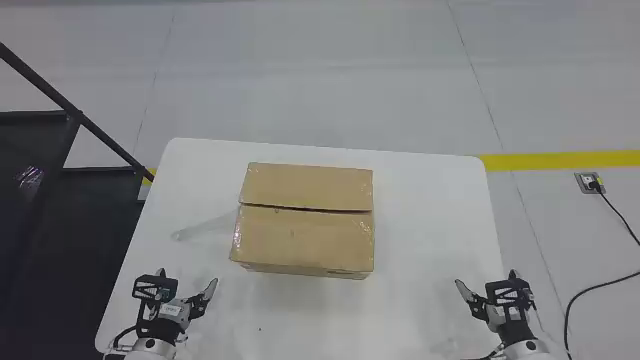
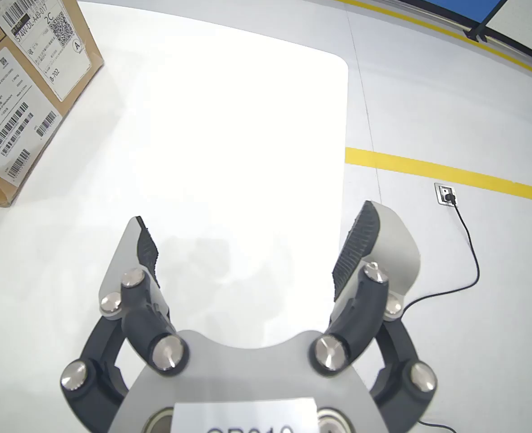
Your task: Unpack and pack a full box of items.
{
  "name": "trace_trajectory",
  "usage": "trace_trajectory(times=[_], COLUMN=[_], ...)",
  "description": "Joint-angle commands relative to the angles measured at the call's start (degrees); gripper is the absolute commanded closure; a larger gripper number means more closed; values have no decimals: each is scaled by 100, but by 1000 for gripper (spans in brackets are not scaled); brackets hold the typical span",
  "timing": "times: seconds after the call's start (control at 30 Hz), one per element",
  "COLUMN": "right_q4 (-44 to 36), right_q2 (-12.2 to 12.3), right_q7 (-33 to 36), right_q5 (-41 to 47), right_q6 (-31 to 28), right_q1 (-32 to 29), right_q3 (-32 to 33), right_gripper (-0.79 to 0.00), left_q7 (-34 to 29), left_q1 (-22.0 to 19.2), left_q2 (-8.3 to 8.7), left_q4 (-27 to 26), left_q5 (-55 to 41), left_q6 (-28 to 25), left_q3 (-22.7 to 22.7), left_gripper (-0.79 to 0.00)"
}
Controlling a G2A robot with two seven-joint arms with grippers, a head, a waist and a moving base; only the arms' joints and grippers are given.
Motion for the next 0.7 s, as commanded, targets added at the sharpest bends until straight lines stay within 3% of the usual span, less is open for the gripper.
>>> trace_trajectory(times=[0.0, 0.43, 0.67], right_q4=[0, -41, -873], right_q2=[0, -5, -12], right_q7=[0, -12, -129], right_q5=[0, 60, -294], right_q6=[0, -13, -552], right_q1=[0, 18, 135], right_q3=[0, 2, -365], right_gripper=[-784, -785, -785], left_q7=[0, 13, 393], left_q1=[0, -1, -110], left_q2=[0, -1, -29], left_q4=[0, -4, 2], left_q5=[0, -13, -454], left_q6=[0, -10, -13], left_q3=[0, 1, -228], left_gripper=[-785, -785, -785])
